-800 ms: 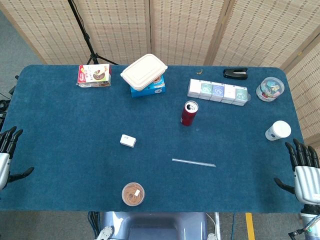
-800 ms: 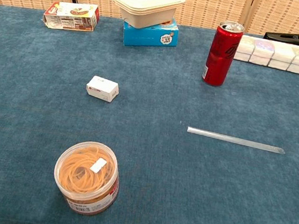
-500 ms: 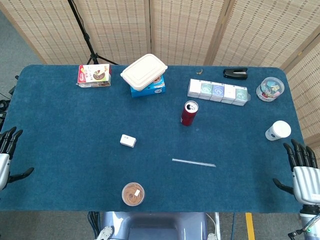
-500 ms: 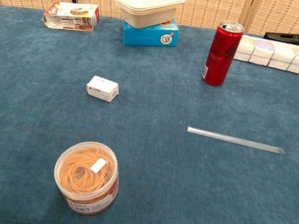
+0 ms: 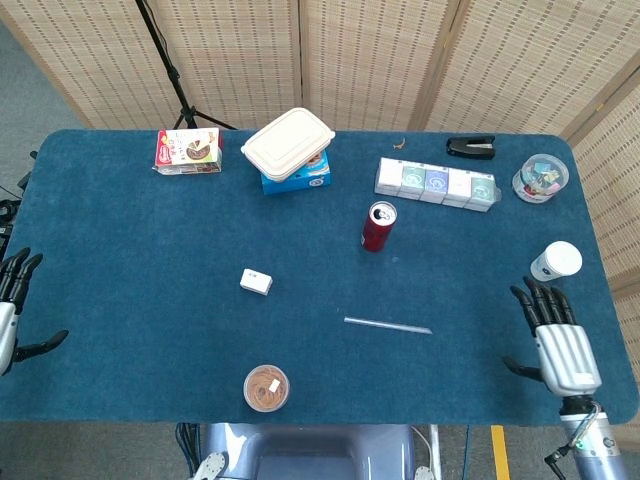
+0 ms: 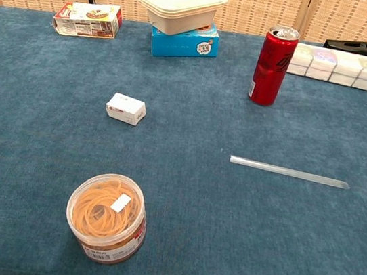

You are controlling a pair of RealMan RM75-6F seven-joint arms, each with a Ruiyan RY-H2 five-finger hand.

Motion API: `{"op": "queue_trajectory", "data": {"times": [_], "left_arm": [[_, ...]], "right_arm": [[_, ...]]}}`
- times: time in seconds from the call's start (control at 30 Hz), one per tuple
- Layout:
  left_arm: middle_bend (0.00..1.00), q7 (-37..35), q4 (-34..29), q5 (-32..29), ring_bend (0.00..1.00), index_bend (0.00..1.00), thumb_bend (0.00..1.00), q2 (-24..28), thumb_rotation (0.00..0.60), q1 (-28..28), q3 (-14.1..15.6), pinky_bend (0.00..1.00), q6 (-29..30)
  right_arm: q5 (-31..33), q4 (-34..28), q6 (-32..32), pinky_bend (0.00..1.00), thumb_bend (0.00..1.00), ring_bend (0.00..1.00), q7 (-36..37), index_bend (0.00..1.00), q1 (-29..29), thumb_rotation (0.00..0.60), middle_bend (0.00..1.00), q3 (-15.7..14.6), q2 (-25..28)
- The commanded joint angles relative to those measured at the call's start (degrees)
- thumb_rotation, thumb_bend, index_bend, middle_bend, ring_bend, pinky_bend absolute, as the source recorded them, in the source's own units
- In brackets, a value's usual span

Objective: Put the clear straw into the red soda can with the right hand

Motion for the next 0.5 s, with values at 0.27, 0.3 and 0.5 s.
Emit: {"op": "queue_trajectory", "data": {"times": [0.27, 0.3, 0.5], "left_arm": [[0.0, -1.1, -2.5, -0.3, 0.0, 0.0, 0.0, 2.0, 0.6, 0.7, -0.6, 0.07, 1.6], [0.0, -1.5, -2.4, -0.4, 0.0, 0.0, 0.0, 2.1, 0.6, 0.8, -0.6, 0.07, 1.6], [0.0, -2.9, -2.2, -0.9, 0.0, 0.0, 0.0, 2.6, 0.6, 0.7, -0.9, 0.07, 1.3]], "right_arm": [[4.1, -8.0, -11.7, 0.0, 0.0, 0.0, -12.4, 0.15, 9.5, 0.6, 0.0, 2.9, -6.3], [4.8, -8.4, -12.2, 0.0, 0.0, 0.0, -13.1, 0.16, 10.1, 0.6, 0.0, 3.3, -7.0], [9.7, -9.1, -15.4, 0.0, 0.05, 0.0, -17.1, 0.2, 13.3, 0.6, 0.0, 4.9, -10.4]]}}
